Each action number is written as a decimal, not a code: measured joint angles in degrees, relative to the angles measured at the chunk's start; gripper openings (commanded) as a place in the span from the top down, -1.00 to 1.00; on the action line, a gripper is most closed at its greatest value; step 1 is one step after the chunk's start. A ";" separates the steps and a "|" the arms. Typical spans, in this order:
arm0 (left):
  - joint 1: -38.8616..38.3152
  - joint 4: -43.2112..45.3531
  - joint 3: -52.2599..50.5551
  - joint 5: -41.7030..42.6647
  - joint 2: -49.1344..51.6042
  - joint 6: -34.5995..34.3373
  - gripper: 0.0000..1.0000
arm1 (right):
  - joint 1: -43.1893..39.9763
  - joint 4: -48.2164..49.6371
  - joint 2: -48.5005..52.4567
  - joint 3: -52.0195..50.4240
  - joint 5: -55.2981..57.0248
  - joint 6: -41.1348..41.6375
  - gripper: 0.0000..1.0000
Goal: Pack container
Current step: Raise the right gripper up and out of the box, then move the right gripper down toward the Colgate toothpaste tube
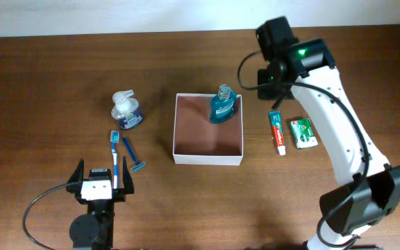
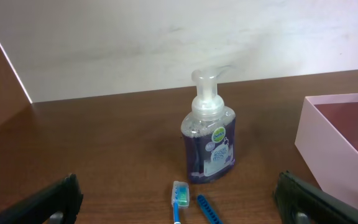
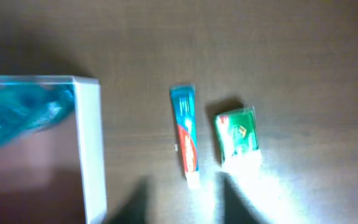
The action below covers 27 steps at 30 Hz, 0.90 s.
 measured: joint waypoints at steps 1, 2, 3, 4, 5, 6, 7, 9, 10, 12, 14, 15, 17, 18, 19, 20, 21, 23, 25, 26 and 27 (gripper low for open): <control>0.00 0.00 0.00 0.00 0.00 0.00 -0.99 | -0.13 0.09 0.02 -1.62 -0.37 0.04 0.92; 0.00 0.00 0.00 0.00 0.00 0.00 -0.99 | -0.24 0.50 0.09 -3.61 -0.81 0.15 0.92; 0.00 0.00 0.00 0.00 0.00 0.00 -0.99 | -0.28 0.94 0.22 -5.46 -1.46 0.15 0.92; 0.00 0.00 0.00 0.00 0.00 0.00 -0.99 | -0.35 1.70 0.28 -7.06 -2.05 0.20 0.92; 0.00 0.00 0.00 0.00 0.00 0.00 -0.99 | -0.37 2.80 0.39 -9.29 -2.97 0.20 0.92; 0.00 0.02 0.00 0.00 0.00 0.00 -0.99 | -0.37 4.15 0.57 -11.39 -3.93 0.20 0.92; 0.00 0.00 0.00 0.00 0.00 0.00 -0.99 | -0.37 5.57 0.61 -13.11 -4.83 0.20 0.92; 0.00 0.02 0.00 0.00 0.00 0.00 -0.99 | -0.37 8.61 0.61 -16.24 -6.82 0.31 0.92; 0.00 0.02 0.00 0.00 0.00 0.00 -0.99 | -0.37 9.81 0.63 -17.35 -7.63 0.37 0.92; 0.00 0.02 0.00 0.00 0.00 0.00 -0.99 | -0.37 12.61 0.63 -19.34 -9.97 0.50 0.92; 0.00 0.02 0.00 0.00 0.00 0.00 -1.00 | -0.37 13.94 0.63 -20.15 -11.87 0.72 0.92; 0.00 0.00 0.00 0.00 0.00 0.00 -0.99 | -0.37 14.60 0.63 -20.39 -13.31 0.85 0.92; 0.00 0.00 0.00 0.00 0.00 0.00 -0.99 | -0.37 14.82 0.63 -20.39 -14.32 1.07 0.92; 0.00 0.00 0.00 0.00 0.00 0.00 -0.99 | -0.37 14.88 0.63 -20.39 -15.23 1.22 0.92; 0.00 0.00 0.00 0.00 0.00 0.00 -0.99 | -0.37 14.86 0.63 -20.39 -15.58 1.33 0.92; 0.00 0.00 0.00 0.00 0.00 0.00 -0.99 | -0.37 14.88 0.63 -20.39 -15.93 1.38 0.92; 0.00 0.02 0.00 0.00 0.00 0.00 -0.99 | -0.37 14.86 0.63 -20.39 -16.17 1.33 0.92; 0.00 0.00 0.00 0.00 0.00 0.00 -0.99 | -0.37 14.88 0.63 -20.39 -16.52 1.49 0.92; 0.00 0.00 0.00 0.00 0.00 0.00 -0.99 | -0.37 14.88 0.63 -20.39 -16.90 1.46 0.92; 0.00 0.00 0.00 0.00 0.00 0.00 -0.99 | -0.37 14.86 0.63 -20.39 -16.92 1.49 0.92; 0.00 0.00 0.00 0.00 0.00 0.00 -0.99 | -0.37 14.86 0.63 -20.39 -17.09 1.49 0.92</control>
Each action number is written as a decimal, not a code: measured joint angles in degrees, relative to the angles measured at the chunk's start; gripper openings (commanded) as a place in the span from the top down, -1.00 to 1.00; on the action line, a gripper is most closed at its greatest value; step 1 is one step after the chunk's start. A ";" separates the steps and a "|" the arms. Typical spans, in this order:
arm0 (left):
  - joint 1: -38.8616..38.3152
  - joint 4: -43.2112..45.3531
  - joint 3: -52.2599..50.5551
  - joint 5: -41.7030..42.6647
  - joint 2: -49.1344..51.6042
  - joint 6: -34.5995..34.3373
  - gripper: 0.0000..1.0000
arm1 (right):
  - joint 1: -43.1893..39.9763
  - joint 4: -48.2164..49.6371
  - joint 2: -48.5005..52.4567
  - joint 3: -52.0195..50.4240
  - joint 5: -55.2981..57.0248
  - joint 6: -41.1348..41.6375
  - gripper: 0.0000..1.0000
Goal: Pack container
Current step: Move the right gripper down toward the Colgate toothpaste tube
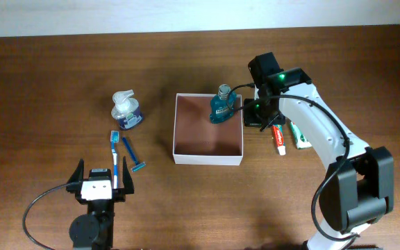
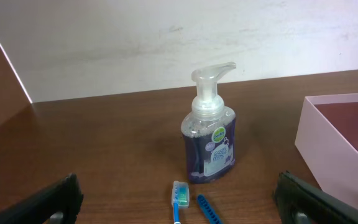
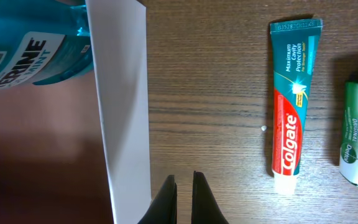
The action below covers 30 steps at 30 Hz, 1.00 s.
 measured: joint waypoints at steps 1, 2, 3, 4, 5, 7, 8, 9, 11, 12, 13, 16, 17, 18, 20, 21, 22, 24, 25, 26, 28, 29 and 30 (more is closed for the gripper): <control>0.00 0.00 0.00 0.00 0.00 0.00 -0.99 | 0.00 0.00 0.00 0.00 -0.17 0.00 0.92; 0.00 0.00 0.00 0.00 0.00 0.00 -0.99 | 0.00 0.02 0.00 -0.07 -0.61 0.00 0.92; 0.00 0.00 0.00 0.00 0.00 0.00 -0.99 | 0.00 0.09 0.00 -0.24 -1.14 0.02 0.92; 0.00 0.00 0.00 0.00 0.00 0.00 -1.00 | 0.00 0.24 0.00 -0.57 -1.38 0.11 0.92; 0.00 0.02 0.00 0.00 0.00 0.00 -0.99 | 0.00 0.50 0.00 -0.87 -1.57 0.24 0.92; 0.00 0.02 0.00 0.00 0.00 0.00 -0.99 | 0.00 2.71 0.00 -1.95 -1.55 1.29 0.92; 0.00 0.00 0.00 0.00 0.00 0.00 -0.99 | -0.02 4.13 0.00 -2.34 -1.51 1.57 0.92; 0.00 0.00 0.00 0.00 0.00 0.00 -0.99 | -0.15 7.50 0.02 -2.56 -1.51 2.23 0.92; 0.00 0.02 0.00 0.00 0.00 0.00 -0.99 | -0.61 9.88 0.02 -2.62 -1.53 4.04 0.92; 0.00 0.00 0.00 0.00 0.00 0.00 -0.99 | -1.33 11.19 0.02 -2.62 -1.51 5.81 0.92; 0.00 0.02 0.00 0.00 0.00 0.00 -0.99 | -1.88 11.45 0.02 -2.62 -1.53 7.04 0.92; 0.00 0.02 0.00 0.00 0.00 0.00 -0.99 | -3.65 12.28 0.02 -2.67 -1.53 9.55 0.92; 0.00 0.00 0.00 0.00 0.00 0.00 -0.99 | -4.37 12.87 0.02 -2.78 -1.51 10.32 0.92; 0.00 0.02 0.00 0.00 0.00 0.00 -0.99 | -4.94 13.53 0.02 -2.95 -1.53 10.69 0.92; 0.00 0.02 0.00 0.00 0.00 0.00 -0.99 | -6.03 15.67 0.02 -3.80 -1.57 11.52 0.92; 0.00 0.00 0.00 0.00 0.00 0.00 -0.99 | -6.40 17.07 0.02 -4.37 -1.88 11.80 0.92; 0.00 0.00 0.00 0.00 0.00 0.00 -0.99 | -6.64 17.92 0.02 -4.81 -2.23 11.93 0.92; 0.00 0.00 0.00 0.00 0.00 0.00 -0.99 | -7.04 19.89 0.02 -5.77 -3.61 12.31 0.92; 0.00 0.02 0.00 0.00 0.00 0.00 -0.99 | -7.10 20.48 0.02 -6.12 -4.24 12.98 0.92; 0.00 0.00 0.00 0.00 0.00 0.00 -0.99 | -7.10 20.68 0.02 -6.23 -4.76 13.55 0.92; 0.00 0.02 0.00 0.00 0.00 0.00 -0.99 | -7.08 21.14 0.02 -6.23 -5.55 14.82 0.92; 0.00 0.00 0.00 0.00 0.00 0.00 -0.99 | -7.08 21.35 0.02 -6.23 -5.79 14.99 0.92; 0.00 0.00 0.00 0.00 0.00 0.00 -0.99 | -7.08 21.55 0.02 -6.23 -6.01 15.39 0.92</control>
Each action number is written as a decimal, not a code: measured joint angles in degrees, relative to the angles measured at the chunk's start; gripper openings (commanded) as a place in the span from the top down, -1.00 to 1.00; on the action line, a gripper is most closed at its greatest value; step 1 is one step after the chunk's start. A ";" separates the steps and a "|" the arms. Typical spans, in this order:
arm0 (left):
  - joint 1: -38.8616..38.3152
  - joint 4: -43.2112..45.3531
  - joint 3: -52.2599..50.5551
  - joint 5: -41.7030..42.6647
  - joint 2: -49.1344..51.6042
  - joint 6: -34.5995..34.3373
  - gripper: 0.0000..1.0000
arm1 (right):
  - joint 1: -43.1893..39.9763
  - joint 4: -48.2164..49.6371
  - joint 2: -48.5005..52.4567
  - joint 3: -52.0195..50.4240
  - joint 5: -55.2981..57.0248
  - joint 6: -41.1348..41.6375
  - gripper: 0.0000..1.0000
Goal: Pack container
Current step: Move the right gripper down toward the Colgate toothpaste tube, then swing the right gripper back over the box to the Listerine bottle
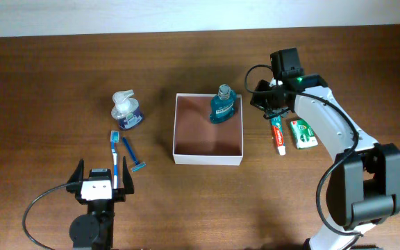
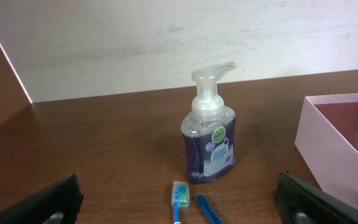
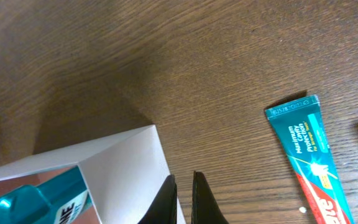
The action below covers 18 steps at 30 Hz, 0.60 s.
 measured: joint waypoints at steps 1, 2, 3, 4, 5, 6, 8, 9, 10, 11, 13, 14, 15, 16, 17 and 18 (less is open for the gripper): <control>0.00 0.02 0.00 0.00 0.00 0.00 -0.99 | 0.00 0.13 0.00 0.00 -0.20 0.26 0.92; 0.00 0.02 0.00 0.00 0.00 0.00 -0.99 | 0.00 0.35 0.00 0.00 -0.46 0.66 0.92; 0.00 0.00 0.00 0.00 0.00 0.00 -0.99 | 0.00 0.42 0.00 -0.02 -0.55 0.76 0.92; 0.00 0.00 0.00 0.00 0.00 0.00 -0.99 | 0.00 0.44 0.00 -0.02 -0.72 0.96 0.92; 0.00 0.00 0.00 0.00 0.00 0.00 -0.99 | 0.00 0.46 0.00 -0.02 -0.79 1.18 0.92; 0.00 0.00 0.00 0.00 0.00 0.00 -0.99 | 0.00 0.48 0.00 -0.02 -0.92 1.46 0.92; 0.00 0.00 0.00 0.00 0.00 0.00 -0.99 | 0.00 0.48 0.00 -0.02 -1.16 2.73 0.92; 0.00 0.00 0.00 0.00 0.00 0.00 -0.99 | 0.00 0.57 0.00 -0.02 -1.18 3.61 0.92; 0.00 0.00 0.00 0.00 0.00 0.00 -0.99 | 0.00 0.70 0.00 -0.02 -1.20 4.22 0.92; 0.00 0.00 0.00 0.00 0.00 0.00 -0.99 | 0.00 0.92 0.00 -0.02 -1.25 5.40 0.92; 0.00 0.02 0.00 0.00 0.00 0.00 -0.99 | 0.00 1.38 0.00 -0.02 -1.49 7.17 0.92; 0.00 0.02 0.00 0.00 0.00 0.00 -0.99 | 0.00 1.81 0.04 -0.02 -1.77 8.22 0.92; 0.00 0.00 0.00 0.00 0.00 0.00 -0.99 | 0.00 2.25 0.17 -0.02 -2.05 9.49 0.92; 0.00 0.02 0.00 0.00 0.00 0.00 -0.99 | 0.00 2.56 0.46 -0.02 -2.51 10.84 0.92; 0.00 0.00 0.00 0.00 0.00 0.00 -0.99 | 0.00 2.71 0.74 -0.02 -2.73 11.52 0.92; 0.00 0.00 0.00 0.00 0.00 0.00 -0.99 | 0.00 2.93 1.25 -0.02 -3.06 12.31 0.92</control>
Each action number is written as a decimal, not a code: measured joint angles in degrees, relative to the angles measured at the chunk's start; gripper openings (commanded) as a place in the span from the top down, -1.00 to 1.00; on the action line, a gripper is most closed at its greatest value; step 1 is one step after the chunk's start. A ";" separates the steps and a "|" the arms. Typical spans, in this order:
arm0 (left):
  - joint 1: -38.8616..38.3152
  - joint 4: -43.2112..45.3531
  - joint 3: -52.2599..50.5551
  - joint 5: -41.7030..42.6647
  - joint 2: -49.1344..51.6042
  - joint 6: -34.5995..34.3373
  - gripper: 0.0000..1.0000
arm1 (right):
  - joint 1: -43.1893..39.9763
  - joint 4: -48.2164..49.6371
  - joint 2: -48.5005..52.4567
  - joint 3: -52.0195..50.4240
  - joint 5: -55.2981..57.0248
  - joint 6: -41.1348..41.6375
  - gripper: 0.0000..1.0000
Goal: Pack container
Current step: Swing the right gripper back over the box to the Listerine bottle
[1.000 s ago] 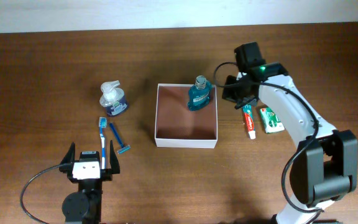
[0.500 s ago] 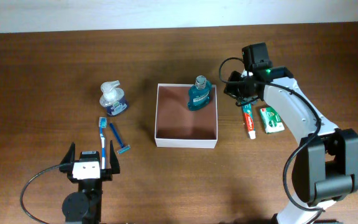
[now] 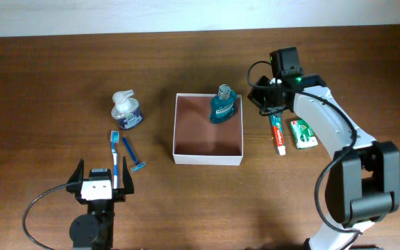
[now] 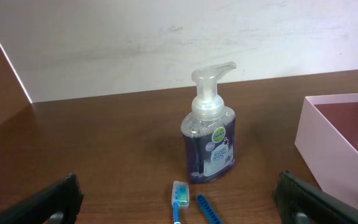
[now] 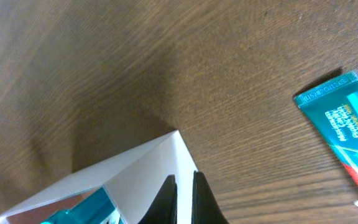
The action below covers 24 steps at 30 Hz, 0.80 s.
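Note:
The white box (image 3: 208,159) stands mid-table with a teal mouthwash bottle (image 3: 221,105) in its far right corner. My right gripper (image 3: 260,104) is shut, its tips (image 5: 183,186) low over the box's far right corner (image 5: 142,168). To its right lie a toothpaste tube (image 3: 277,133) and a green soap box (image 3: 302,132). My left gripper (image 3: 103,173) rests open near the front edge. Ahead of it are a toothbrush (image 4: 179,199), a blue razor (image 4: 209,210) and a soap dispenser (image 4: 209,143).
The box's pale side wall (image 4: 334,146) shows at the right of the left wrist view. A light wall runs behind the table's far edge. Bare wood lies in front of the box and at the far left.
My right gripper has shifted slightly toward the box, so the far right corner now lies under its tips and the toothpaste sits nearer the wrist view's right edge. Nothing else moved.
My right gripper was first high above the toothpaste and soap box. Then it was low and shut between the box's right wall and the toothpaste. Later it stood further back by the far right corner, where it is now. My left arm stayed still.

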 measured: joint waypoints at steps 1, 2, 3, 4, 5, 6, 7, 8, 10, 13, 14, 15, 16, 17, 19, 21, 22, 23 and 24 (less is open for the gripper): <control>0.00 0.00 0.00 0.00 0.00 0.00 -0.99 | 0.00 0.39 0.70 0.00 -0.22 0.81 0.92; 0.00 0.00 0.00 0.00 0.00 0.00 -0.99 | 0.00 0.59 1.03 0.00 -0.31 0.94 0.92; 0.00 0.00 0.00 0.00 0.00 0.00 -0.99 | 0.00 1.36 1.53 0.00 -0.70 1.29 0.92; 0.00 0.00 0.00 0.00 0.00 0.00 -0.99 | 0.00 2.10 1.95 0.00 -1.07 1.70 0.92; 0.00 0.00 0.00 0.00 0.00 0.00 -0.99 | 0.00 2.86 2.27 -0.02 -1.44 1.99 0.92; 0.00 0.02 0.00 0.00 0.00 0.00 -0.99 | 0.00 3.87 2.47 -0.07 -1.79 2.08 0.92; 0.00 0.00 0.00 0.00 0.00 0.00 -1.00 | 0.00 4.87 2.49 -0.11 -2.34 2.14 0.92; 0.00 0.00 0.00 0.00 0.00 0.00 -0.99 | 0.00 5.62 2.49 -0.11 -2.86 2.16 0.92; 0.00 0.00 0.00 0.00 0.00 0.00 -0.99 | 0.00 6.69 2.49 -0.11 -4.07 2.27 0.92; 0.00 0.00 0.00 0.00 0.00 0.00 -0.99 | 0.00 6.58 2.49 -0.11 -5.27 2.34 0.92; 0.00 0.00 0.00 0.00 0.00 0.00 -0.99 | 0.00 6.56 2.49 -0.11 -5.79 2.38 0.92; 0.00 0.00 0.00 0.00 0.00 0.00 -0.99 | 0.00 6.58 2.49 -0.11 -6.34 2.38 0.92; 0.00 0.00 0.00 0.00 0.00 0.00 -0.99 | 0.00 6.58 2.49 -0.11 -6.88 2.51 0.92; 0.00 0.02 0.00 0.00 0.00 0.00 -0.99 | 0.00 6.62 2.49 -0.11 -7.56 2.51 0.92; 0.00 0.02 0.00 0.00 0.00 0.00 -0.99 | 0.00 6.71 2.49 -0.11 -8.66 2.60 0.92; 0.00 0.00 0.00 0.00 0.00 0.00 -0.99 | 0.00 6.78 2.49 -0.11 -9.25 2.73 0.92; 0.00 0.02 0.00 0.00 0.00 0.00 -0.99 | 0.00 6.78 2.49 -0.11 -9.57 2.86 0.92; 0.00 0.00 0.00 0.00 0.00 0.00 -0.99 | 0.00 6.78 2.49 -0.11 -9.79 2.91 0.92; 0.00 0.00 0.00 0.00 0.00 0.00 -0.99 | 0.00 6.82 2.49 -0.11 -9.94 2.95 0.92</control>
